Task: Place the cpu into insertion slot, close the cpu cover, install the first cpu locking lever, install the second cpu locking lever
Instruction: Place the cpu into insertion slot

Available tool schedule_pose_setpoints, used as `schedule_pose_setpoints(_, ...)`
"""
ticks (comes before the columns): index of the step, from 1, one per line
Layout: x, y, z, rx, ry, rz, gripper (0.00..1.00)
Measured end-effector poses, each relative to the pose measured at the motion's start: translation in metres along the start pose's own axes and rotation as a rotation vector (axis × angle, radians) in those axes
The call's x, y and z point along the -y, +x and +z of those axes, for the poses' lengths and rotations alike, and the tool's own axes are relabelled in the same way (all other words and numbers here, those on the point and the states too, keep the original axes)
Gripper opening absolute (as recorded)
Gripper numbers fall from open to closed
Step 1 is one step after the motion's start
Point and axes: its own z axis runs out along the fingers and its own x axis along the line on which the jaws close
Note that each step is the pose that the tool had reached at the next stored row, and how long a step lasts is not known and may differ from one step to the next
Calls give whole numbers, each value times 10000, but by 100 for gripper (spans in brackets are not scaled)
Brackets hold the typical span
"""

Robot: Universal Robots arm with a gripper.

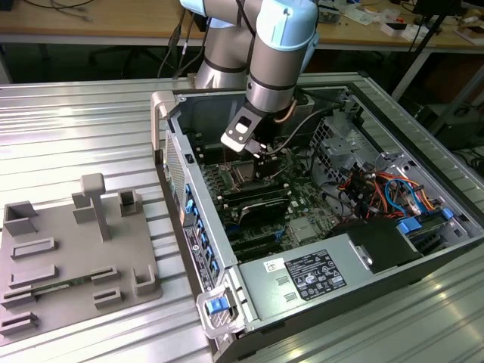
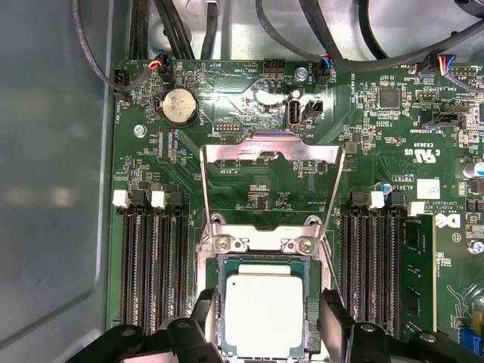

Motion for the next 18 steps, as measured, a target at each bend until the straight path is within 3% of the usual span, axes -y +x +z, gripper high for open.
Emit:
schedule_pose_setpoints(2,0,-1,-6,3,2,0,64)
schedule_pose_setpoints(3,0,-1,-12,3,3,0,57)
schedule_pose_setpoints(9,-8,-1,-104,-1,2,0,57)
schedule_pose_setpoints(12,-8,-1,-109,-4,1,0,55)
schedule_pose_setpoints(13,-8,-1,-110,-2,4,0,49)
schedule_pose_setpoints(14,-8,-1,-111,-2,3,1,49)
schedule_pose_setpoints(18,-8,-1,-113,-1,4,0,24)
